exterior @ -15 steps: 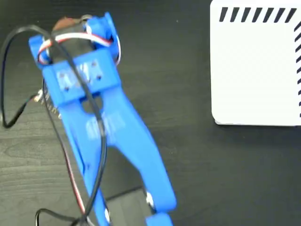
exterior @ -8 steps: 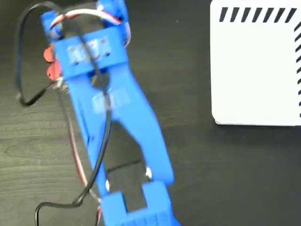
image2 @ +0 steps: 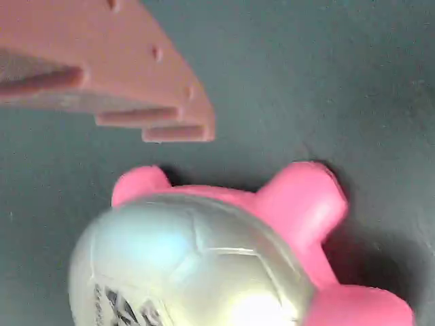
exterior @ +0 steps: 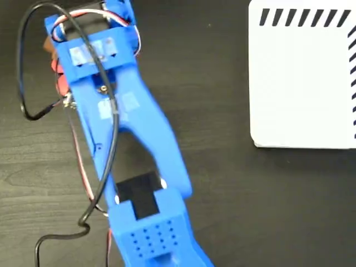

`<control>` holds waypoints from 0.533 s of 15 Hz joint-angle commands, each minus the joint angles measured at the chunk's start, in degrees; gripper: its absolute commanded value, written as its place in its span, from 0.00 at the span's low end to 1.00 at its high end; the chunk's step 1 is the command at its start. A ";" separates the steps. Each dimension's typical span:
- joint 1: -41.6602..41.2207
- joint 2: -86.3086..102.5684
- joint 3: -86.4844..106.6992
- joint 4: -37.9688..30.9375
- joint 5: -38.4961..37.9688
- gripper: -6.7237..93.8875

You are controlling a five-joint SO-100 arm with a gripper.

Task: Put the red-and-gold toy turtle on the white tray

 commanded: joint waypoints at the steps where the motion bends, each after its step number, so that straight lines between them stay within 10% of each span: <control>1: -0.70 0.26 -5.19 0.09 0.09 0.68; 8: 0.26 -6.33 -10.81 -1.85 0.79 0.68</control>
